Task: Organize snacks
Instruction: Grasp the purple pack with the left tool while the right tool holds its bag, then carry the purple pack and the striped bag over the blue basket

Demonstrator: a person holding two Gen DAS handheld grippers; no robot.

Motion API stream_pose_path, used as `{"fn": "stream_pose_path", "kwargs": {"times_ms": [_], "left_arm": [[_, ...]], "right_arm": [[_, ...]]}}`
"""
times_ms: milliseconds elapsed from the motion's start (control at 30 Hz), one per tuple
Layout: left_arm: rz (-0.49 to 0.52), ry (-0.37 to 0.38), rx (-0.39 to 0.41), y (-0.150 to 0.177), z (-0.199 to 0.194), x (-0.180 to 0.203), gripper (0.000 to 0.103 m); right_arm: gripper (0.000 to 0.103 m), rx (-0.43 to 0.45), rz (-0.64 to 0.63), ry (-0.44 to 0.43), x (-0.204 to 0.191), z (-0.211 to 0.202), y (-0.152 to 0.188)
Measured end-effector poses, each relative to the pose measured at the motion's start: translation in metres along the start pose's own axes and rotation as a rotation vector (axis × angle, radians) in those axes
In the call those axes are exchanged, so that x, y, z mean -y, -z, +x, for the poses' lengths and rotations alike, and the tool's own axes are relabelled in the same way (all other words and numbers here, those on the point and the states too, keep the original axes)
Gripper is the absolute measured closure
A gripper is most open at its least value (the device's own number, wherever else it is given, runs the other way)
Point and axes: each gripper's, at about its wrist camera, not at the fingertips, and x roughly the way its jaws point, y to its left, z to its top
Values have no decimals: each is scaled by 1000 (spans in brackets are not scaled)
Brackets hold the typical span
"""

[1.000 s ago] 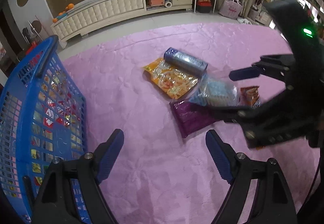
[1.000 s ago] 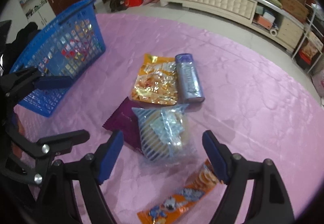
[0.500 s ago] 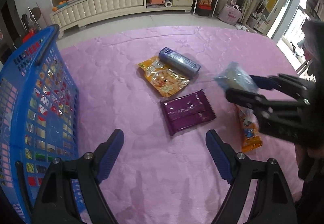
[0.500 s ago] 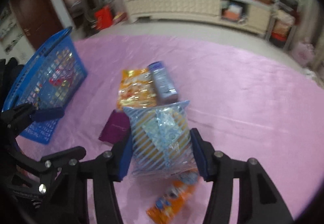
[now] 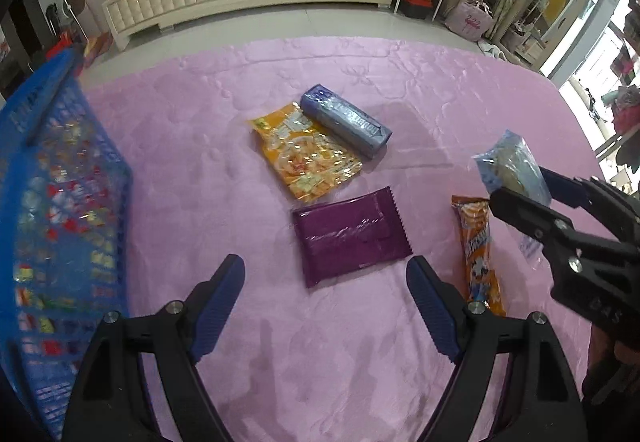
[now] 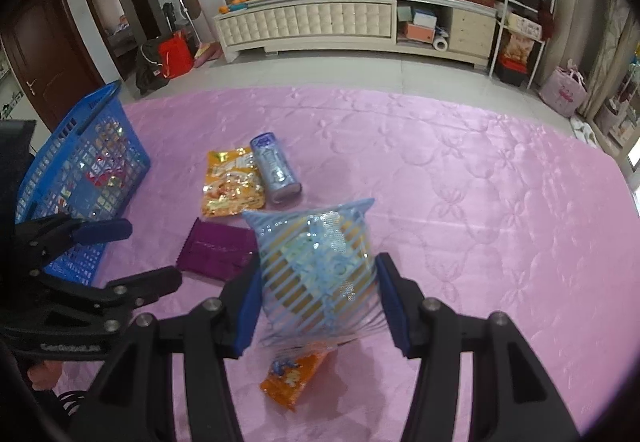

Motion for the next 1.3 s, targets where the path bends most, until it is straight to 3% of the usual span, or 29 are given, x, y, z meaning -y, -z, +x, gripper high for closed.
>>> {"fn": "stream_pose_path", "kwargs": {"times_ms": [300,467,867,1000,1167,1300], "left_arm": [[-125,106,-80,-17,33,-4,22],[-119,104,-100,-24,42,5,22],[36,-86,-124,-38,59,40,21],[42,-80,-124,-41,61,43,21],[69,-65,-86,-29,53,43,43],[77,-60,-84,-11,43,34,50]], "right_arm": [[45,-23,41,12,19,5,1],[45,-30,43,9,20,7,0],[44,-87,62,19,23,19,4],[44,-74,54,9,20,15,3],[44,-74,49,-1,20,14,4],[44,-68,41,-11,17,10,4]]}}
